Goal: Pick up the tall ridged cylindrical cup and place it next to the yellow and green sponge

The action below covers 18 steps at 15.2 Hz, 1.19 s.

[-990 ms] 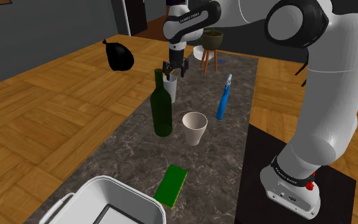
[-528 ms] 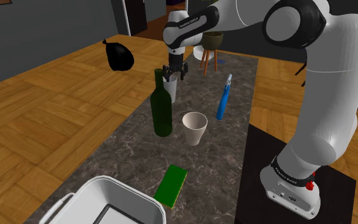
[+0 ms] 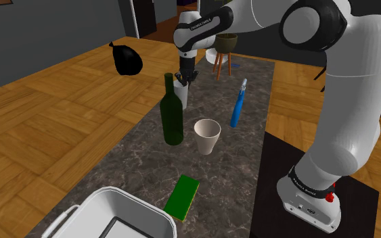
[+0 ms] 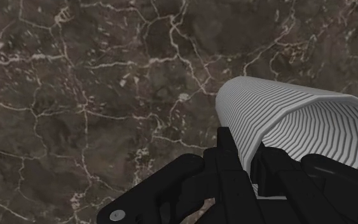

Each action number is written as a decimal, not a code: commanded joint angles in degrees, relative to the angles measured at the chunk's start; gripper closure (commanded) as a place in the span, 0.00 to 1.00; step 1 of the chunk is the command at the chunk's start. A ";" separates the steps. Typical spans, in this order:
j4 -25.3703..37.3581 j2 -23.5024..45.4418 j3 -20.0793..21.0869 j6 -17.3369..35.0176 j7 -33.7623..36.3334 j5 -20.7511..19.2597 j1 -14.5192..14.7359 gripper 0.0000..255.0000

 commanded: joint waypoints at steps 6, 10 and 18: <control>0.37 -0.26 0.01 -0.64 0.05 0.00 0.01 1.00; 2.05 -1.24 0.01 -3.31 0.25 -0.04 -0.01 1.00; 6.15 -2.69 0.02 -8.84 0.65 -0.12 -0.05 1.00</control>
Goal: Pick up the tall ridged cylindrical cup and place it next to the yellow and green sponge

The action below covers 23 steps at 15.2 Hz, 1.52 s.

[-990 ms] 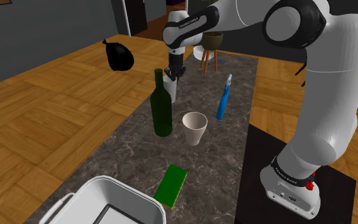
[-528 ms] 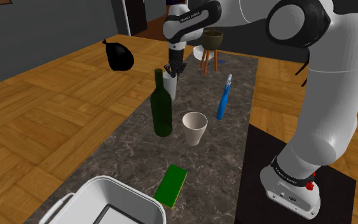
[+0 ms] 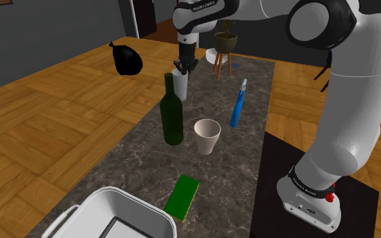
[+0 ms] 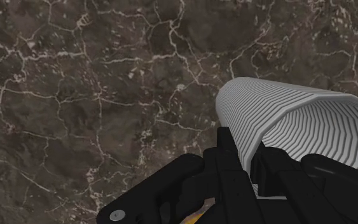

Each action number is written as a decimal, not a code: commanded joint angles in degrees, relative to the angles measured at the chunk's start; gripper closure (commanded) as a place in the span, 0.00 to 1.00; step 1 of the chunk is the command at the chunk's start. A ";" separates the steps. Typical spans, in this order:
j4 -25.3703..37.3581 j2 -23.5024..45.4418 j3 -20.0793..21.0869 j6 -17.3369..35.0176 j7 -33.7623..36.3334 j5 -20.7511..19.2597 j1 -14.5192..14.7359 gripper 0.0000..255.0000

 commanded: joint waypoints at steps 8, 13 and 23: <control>5.76 -0.84 -0.01 -6.59 0.44 -0.09 -0.05 1.00; 9.67 -0.80 0.00 -10.44 0.72 -0.15 -0.06 1.00; 19.49 0.61 0.03 -18.84 1.36 -0.27 -0.02 1.00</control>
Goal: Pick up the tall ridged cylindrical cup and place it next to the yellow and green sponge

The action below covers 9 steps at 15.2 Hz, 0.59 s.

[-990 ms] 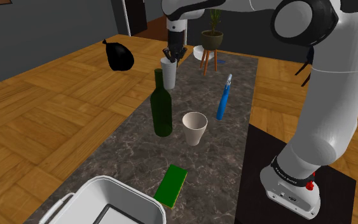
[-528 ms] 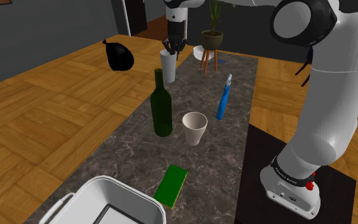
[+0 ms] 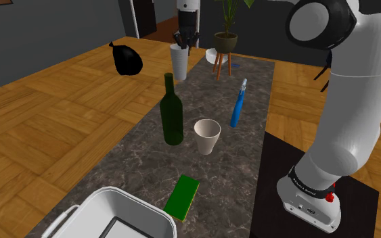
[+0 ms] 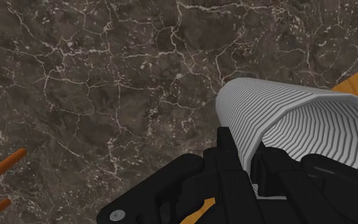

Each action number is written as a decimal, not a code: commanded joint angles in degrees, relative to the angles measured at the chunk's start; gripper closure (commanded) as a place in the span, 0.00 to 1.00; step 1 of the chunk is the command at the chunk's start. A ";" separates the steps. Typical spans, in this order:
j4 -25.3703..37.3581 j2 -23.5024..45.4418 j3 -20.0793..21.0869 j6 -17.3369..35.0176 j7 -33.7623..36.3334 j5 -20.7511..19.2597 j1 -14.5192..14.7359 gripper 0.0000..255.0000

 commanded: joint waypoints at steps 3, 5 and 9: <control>5.50 1.48 0.06 -4.02 0.42 -0.08 0.12 1.00; 8.21 2.22 0.07 -5.99 0.58 -0.11 0.14 1.00; 1.45 -3.21 0.42 -4.56 1.56 0.07 0.78 1.00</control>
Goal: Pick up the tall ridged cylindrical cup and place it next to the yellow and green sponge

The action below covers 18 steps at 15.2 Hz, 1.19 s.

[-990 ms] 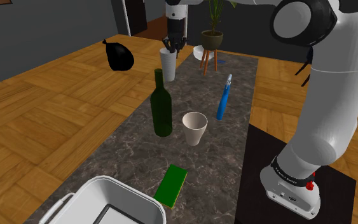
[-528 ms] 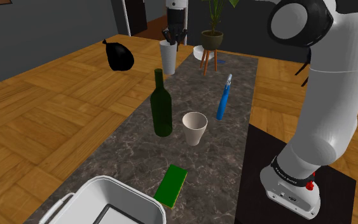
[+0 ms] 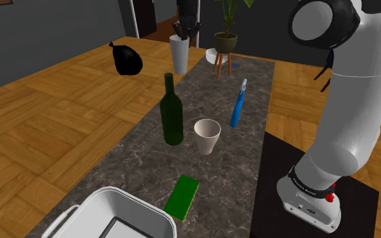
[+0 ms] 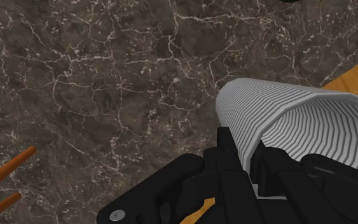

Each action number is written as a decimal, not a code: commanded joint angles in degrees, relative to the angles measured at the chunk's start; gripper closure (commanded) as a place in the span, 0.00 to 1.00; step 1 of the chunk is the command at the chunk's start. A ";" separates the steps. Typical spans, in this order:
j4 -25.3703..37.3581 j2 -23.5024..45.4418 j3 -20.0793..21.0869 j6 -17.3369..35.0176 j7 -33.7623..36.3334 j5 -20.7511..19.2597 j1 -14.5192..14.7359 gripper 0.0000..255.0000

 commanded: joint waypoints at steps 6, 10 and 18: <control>-22.98 -16.82 1.62 6.53 3.52 0.91 2.22 1.00; -32.68 -24.98 2.95 8.33 5.91 1.77 3.52 1.00; -47.43 -39.57 6.34 9.21 11.39 4.53 6.45 1.00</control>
